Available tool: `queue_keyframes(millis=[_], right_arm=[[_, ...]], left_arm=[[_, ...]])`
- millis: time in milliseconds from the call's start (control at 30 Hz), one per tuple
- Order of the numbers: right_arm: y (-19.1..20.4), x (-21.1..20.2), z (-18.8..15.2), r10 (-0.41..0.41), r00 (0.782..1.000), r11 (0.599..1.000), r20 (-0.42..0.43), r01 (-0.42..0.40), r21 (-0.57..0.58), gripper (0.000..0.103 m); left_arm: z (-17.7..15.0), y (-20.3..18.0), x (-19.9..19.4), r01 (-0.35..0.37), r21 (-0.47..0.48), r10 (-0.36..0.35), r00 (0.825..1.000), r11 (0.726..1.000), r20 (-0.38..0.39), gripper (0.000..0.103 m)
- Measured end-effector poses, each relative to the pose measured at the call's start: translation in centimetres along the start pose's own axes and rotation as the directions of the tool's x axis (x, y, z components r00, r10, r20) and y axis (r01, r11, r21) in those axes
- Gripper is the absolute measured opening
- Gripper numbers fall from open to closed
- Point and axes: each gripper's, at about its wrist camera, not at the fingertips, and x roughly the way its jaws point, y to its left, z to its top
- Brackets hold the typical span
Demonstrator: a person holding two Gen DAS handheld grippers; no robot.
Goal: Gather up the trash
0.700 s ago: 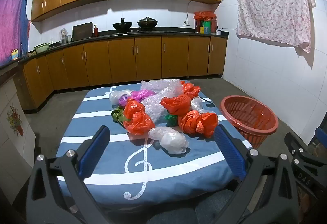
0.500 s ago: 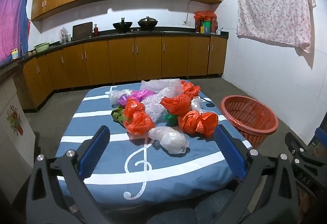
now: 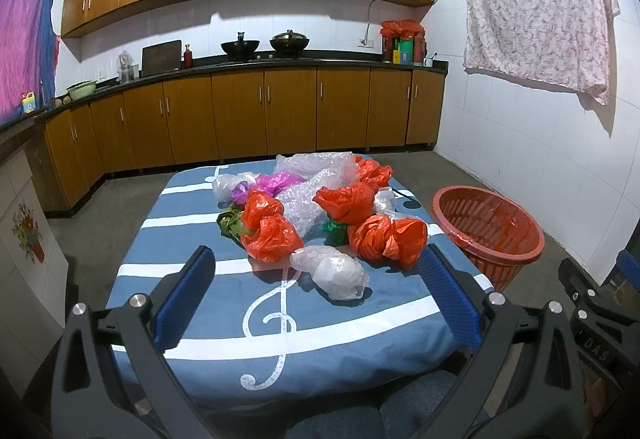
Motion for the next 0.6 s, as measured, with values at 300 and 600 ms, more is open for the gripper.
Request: queue_keyframes(millis=[300, 600], right_arm=[[0.0, 0.0, 0.02, 0.0, 1.0, 1.0, -0.001, 0.0, 0.0, 0.101], [-0.05, -0.01, 0.02, 0.0, 1.0, 1.0, -0.001, 0.0, -0.001, 0.101]], left_arm=[[0.01, 0.07, 0.06, 0.001, -0.002, -0.001, 1.0, 1.0, -0.002, 0.099], [0.02, 0.08, 0.07, 0.002, -0.003, -0.002, 1.0, 1.0, -0.004, 0.099]])
